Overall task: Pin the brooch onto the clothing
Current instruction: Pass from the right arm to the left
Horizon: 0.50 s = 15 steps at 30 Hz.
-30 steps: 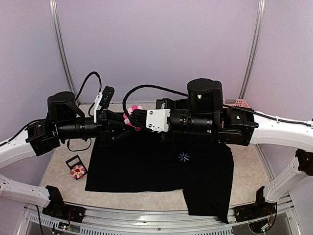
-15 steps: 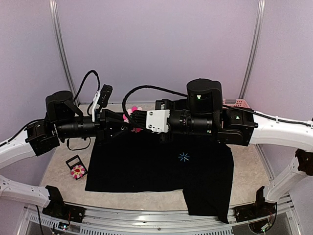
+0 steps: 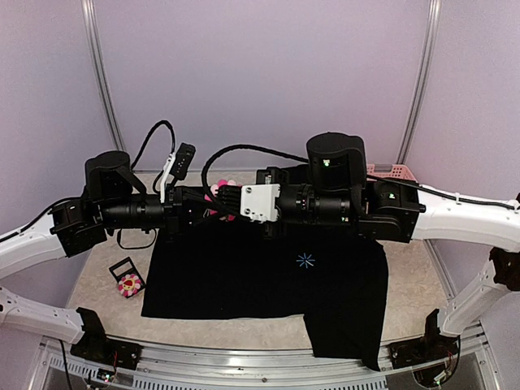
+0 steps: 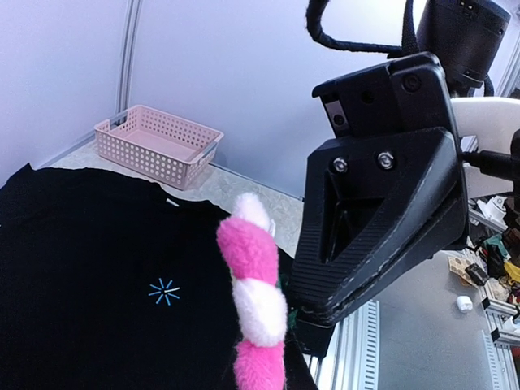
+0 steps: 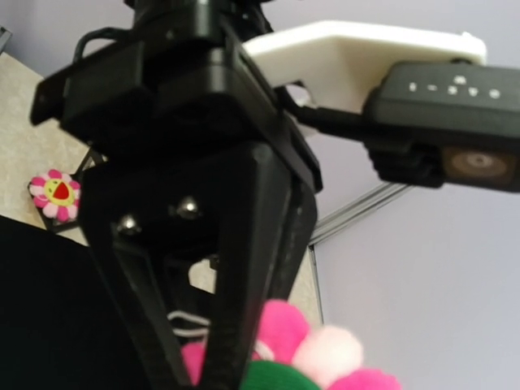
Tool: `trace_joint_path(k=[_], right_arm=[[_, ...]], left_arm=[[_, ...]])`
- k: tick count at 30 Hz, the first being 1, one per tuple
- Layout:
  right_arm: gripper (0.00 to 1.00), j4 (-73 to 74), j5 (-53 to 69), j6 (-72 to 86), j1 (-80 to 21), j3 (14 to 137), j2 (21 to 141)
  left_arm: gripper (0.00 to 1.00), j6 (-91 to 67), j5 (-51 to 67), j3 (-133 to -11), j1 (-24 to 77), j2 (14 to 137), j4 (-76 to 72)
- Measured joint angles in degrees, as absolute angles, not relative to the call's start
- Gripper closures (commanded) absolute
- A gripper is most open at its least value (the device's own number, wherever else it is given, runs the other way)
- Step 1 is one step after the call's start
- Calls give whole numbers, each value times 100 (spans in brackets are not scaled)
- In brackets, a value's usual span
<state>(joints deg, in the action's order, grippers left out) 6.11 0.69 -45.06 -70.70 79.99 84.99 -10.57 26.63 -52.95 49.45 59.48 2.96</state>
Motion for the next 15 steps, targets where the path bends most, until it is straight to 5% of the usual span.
trace_joint_path(k=[6,11,15], right_arm=[[59,395,-145,-3959,-7072,7981,8497],[75,-104,-349,-2674,-7072,7629,8322],[79,-259,-766,-1352,-7083,7500,8259]], left_arm=[[100,-1479,2519,-5089,4945,5948,-119],[100,-1881,2239,-4720,4930,5927,-523],[100,-2051,1981,-4619,4919,5848,-722]])
